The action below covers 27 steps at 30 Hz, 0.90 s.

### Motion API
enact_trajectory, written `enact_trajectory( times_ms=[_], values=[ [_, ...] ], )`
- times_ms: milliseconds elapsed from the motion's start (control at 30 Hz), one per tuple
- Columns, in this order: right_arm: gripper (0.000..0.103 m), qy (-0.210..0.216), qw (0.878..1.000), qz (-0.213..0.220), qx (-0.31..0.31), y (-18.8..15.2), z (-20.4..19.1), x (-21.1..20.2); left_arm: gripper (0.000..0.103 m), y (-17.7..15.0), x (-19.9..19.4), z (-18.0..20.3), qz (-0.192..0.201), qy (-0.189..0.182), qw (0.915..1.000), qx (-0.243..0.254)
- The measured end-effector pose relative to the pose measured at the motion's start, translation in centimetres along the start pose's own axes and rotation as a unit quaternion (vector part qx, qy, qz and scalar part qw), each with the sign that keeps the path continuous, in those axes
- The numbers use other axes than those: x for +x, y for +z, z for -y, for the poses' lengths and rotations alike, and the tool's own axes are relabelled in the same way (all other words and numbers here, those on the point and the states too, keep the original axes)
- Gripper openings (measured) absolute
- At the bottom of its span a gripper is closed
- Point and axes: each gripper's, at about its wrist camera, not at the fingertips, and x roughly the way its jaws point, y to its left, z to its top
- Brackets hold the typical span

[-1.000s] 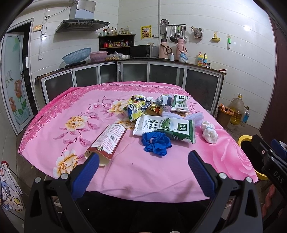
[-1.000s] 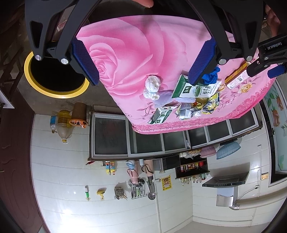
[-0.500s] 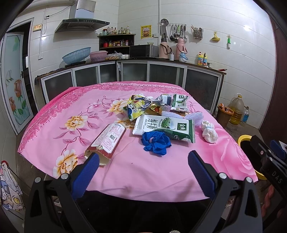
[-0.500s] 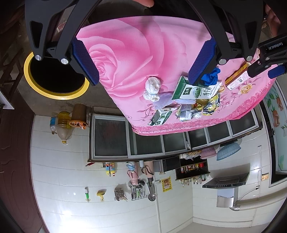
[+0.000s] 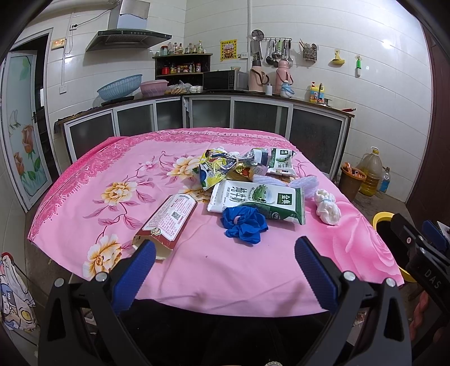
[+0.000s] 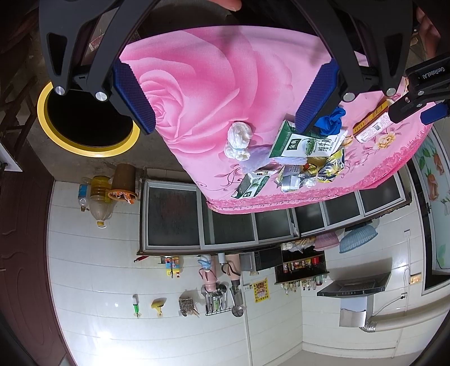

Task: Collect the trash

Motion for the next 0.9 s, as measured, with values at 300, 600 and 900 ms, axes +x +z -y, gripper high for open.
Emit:
enact_trajectory(
  times_ms=[300, 600, 900],
  values=[
    [0.095, 0.0, 1.0, 0.0, 0.0, -0.01, -0.02, -0.01, 0.096, -0.17, -0.1, 0.07, 0.0, 0.001, 1.0, -0.001],
    [0.095, -0.001, 1.0, -0.001, -0.001, -0.06, -0.04, 0.06, 0.096, -0.16, -0.08, -0.02, -0.001, 0.001, 1.0, -0.002],
    [0.095, -0.003, 1.0, -0.007, -0.002, -0.42, -0.04, 0.19, 0.096, 0.0, 0.0, -0.63, -0.007, -0.001, 0.9999, -0.011]
  ],
)
